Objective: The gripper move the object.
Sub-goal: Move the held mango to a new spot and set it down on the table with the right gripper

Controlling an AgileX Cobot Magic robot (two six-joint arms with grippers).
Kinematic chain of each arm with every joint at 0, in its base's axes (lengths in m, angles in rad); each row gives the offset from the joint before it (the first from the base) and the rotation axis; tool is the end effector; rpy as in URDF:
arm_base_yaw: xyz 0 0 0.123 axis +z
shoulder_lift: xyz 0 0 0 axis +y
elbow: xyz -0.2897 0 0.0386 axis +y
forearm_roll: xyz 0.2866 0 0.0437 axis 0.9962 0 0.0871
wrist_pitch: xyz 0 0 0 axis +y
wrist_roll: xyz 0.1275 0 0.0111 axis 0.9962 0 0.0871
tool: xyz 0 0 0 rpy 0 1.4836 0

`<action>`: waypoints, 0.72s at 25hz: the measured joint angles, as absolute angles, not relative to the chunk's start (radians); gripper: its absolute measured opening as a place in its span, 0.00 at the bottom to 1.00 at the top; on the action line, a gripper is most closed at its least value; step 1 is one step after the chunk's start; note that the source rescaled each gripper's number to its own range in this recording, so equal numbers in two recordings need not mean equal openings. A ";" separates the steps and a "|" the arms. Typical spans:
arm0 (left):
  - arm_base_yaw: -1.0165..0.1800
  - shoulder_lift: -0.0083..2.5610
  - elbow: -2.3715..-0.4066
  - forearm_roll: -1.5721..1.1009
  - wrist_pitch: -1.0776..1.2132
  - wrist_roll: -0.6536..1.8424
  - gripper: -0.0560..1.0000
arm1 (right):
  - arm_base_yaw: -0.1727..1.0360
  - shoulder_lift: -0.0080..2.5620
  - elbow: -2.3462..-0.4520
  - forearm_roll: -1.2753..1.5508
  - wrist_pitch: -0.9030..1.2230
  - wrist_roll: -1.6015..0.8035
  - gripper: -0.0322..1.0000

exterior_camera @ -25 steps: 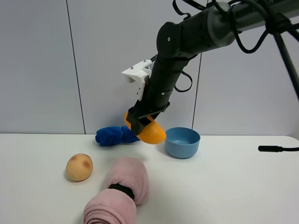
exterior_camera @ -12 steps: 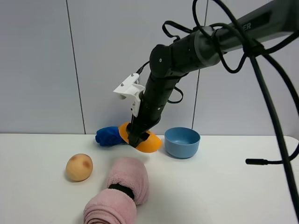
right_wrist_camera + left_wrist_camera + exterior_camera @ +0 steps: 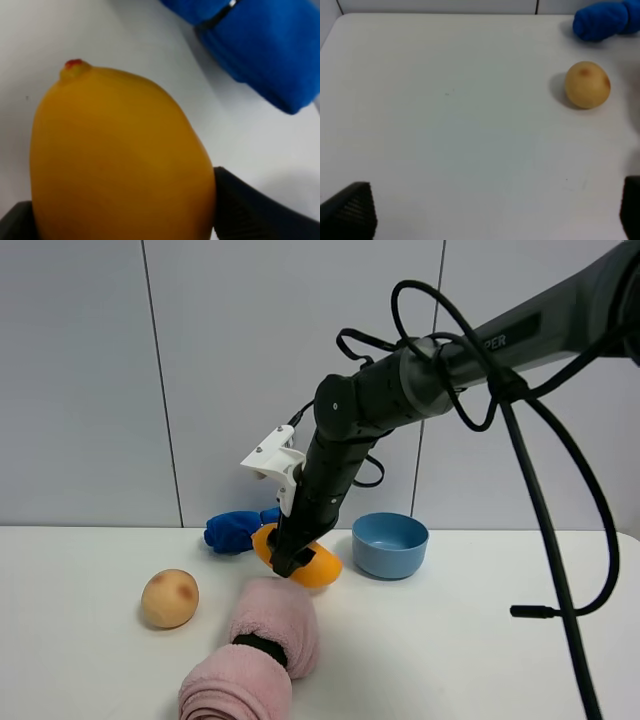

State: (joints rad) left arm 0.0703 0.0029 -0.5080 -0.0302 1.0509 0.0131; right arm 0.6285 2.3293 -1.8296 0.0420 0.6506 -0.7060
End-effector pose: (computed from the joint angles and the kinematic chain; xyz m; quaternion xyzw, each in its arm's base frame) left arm 0.0549 0.0005 0.2827 -0.0237 0.8489 0.0069 0.5280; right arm 0.4527 0.3330 0.0960 -0.5887 0.7682 0.0068 0.2515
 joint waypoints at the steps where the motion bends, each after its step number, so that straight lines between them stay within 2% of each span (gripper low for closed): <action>1: 0.070 0.003 -0.508 -0.030 1.051 0.013 1.00 | 0.629 2.333 -1.830 0.042 0.651 -0.706 0.03; 13: 0.070 0.003 -0.508 -0.030 1.051 0.013 1.00 | 0.629 2.335 -1.830 0.061 0.649 -0.694 0.03; 14: 0.070 0.003 -0.508 -0.030 1.051 0.013 1.00 | 0.629 2.335 -1.830 0.068 0.649 -0.688 0.06; 16: 0.070 0.003 -0.508 -0.030 1.051 0.013 1.00 | 0.629 2.335 -1.830 0.069 0.642 -0.669 0.27; 18: 0.070 0.003 -0.508 -0.030 1.051 0.013 1.00 | 0.629 2.335 -1.830 0.070 0.630 -0.648 0.42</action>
